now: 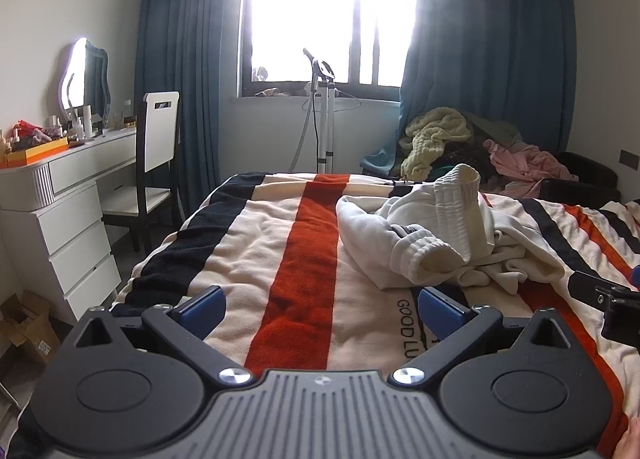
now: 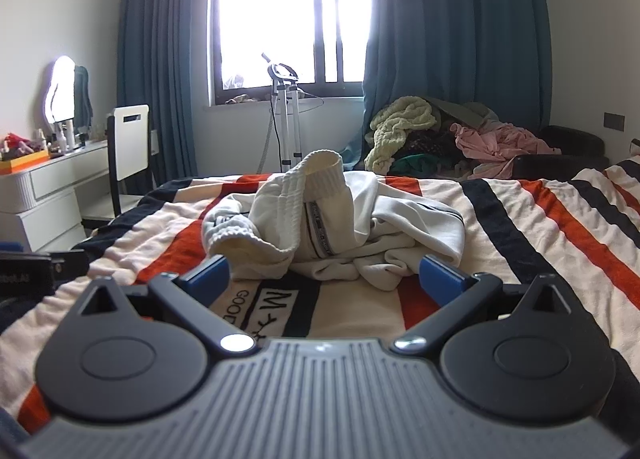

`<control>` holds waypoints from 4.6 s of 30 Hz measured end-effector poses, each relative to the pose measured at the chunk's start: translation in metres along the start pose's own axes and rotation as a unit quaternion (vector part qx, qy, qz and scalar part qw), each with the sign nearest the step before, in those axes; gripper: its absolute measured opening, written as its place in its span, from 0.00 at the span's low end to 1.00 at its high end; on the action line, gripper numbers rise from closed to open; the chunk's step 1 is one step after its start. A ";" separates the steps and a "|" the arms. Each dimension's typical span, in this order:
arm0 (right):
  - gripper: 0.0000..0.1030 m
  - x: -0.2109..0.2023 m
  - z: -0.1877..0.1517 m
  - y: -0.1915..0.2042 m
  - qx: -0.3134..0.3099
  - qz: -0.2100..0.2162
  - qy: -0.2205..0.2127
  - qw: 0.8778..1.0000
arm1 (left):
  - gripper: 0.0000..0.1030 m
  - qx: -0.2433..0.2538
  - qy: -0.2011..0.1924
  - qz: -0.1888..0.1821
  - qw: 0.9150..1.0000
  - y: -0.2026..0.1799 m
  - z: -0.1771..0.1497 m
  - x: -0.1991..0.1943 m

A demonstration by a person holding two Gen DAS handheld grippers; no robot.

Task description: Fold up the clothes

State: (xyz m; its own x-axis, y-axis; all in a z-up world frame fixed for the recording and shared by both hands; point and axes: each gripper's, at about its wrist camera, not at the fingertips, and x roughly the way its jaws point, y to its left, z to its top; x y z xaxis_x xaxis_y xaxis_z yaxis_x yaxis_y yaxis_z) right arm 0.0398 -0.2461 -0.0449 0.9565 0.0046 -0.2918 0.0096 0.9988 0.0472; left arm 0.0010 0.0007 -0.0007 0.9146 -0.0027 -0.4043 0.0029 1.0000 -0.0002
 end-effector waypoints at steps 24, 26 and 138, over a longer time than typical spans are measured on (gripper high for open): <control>1.00 -0.012 0.006 -0.008 0.035 -0.004 -0.030 0.999 | 1.00 -0.006 0.009 0.003 1.000 0.003 -0.002 0.004; 1.00 -0.014 0.006 -0.009 0.043 0.000 -0.037 0.998 | 1.00 -0.007 0.007 0.003 1.000 0.003 -0.002 0.003; 0.14 0.056 -0.053 0.071 -0.026 0.067 0.189 0.979 | 0.11 -0.165 0.182 -0.042 0.968 0.165 0.021 0.244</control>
State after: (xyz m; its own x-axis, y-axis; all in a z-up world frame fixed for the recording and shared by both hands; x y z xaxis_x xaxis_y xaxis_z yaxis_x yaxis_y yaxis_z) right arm 0.0791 -0.1727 -0.1085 0.7721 0.1431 -0.6192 -0.1327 0.9891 0.0630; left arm 0.2326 0.1653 -0.0800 0.7132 -0.1444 -0.6859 -0.1121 0.9425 -0.3150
